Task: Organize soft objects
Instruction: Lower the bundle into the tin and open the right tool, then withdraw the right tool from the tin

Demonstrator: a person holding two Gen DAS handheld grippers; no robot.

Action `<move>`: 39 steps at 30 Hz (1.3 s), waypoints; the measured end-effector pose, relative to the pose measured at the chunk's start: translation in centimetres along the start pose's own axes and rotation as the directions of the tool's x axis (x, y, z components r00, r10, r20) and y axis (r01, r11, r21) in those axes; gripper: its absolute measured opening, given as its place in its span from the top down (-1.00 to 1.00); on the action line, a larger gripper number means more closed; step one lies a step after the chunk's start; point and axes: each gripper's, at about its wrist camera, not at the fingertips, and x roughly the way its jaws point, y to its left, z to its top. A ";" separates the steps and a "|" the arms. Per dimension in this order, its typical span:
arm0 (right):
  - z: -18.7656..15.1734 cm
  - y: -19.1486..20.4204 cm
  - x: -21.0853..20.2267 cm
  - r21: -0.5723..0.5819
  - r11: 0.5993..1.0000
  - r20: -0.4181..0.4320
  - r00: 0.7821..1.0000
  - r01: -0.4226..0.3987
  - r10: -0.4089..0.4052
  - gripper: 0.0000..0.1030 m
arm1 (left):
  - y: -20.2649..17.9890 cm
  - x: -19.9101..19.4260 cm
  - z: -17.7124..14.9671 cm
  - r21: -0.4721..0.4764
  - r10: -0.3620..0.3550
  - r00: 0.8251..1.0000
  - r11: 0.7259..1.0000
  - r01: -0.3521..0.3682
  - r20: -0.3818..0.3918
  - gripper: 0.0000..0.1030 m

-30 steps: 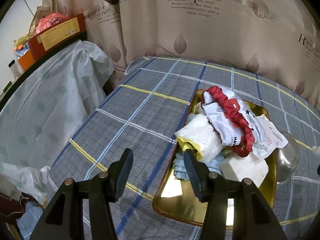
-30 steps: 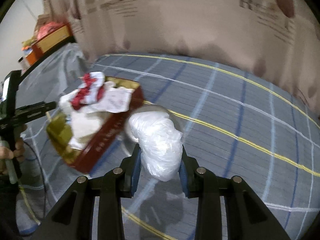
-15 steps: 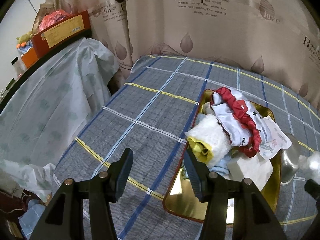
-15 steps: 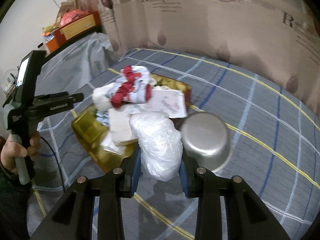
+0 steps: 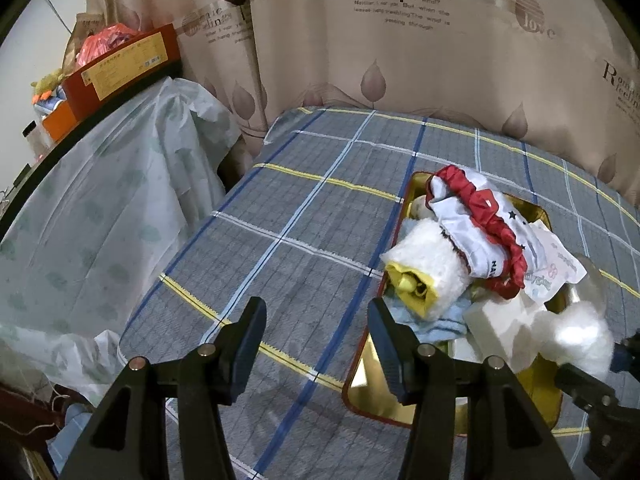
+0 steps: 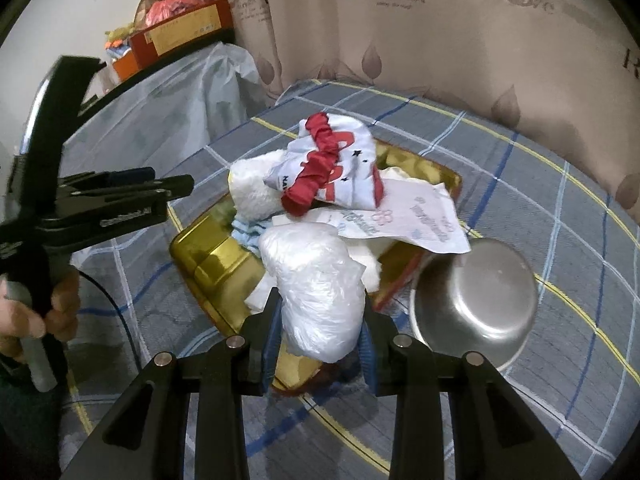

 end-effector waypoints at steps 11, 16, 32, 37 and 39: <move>0.7 0.4 3.7 0.017 1.000 -0.020 1.000 0.011 -0.011 0.41 | 0.6 -0.4 -1.9 0.049 0.040 0.999 0.998 -0.039 -0.009 -0.05; 1.8 0.3 4.8 0.026 0.999 -0.009 0.999 0.039 -0.039 0.41 | 1.0 -0.9 -2.2 0.047 0.015 1.000 0.999 -0.015 -0.007 -0.05; 2.1 1.0 3.7 0.031 0.999 0.031 0.998 0.045 -0.046 -0.12 | 0.5 -0.7 -2.0 0.036 -0.040 0.999 0.999 0.040 -0.007 -0.05; 1.4 1.4 2.1 0.050 0.997 0.077 0.995 0.056 -0.059 -0.31 | -0.6 -0.8 -2.2 0.061 -0.044 0.999 0.997 0.044 -0.003 -0.05; 1.1 1.4 1.3 0.056 0.996 0.092 0.993 0.063 -0.068 -0.44 | -1.0 -0.8 -2.2 0.066 -0.053 0.999 0.996 0.053 -0.005 -0.05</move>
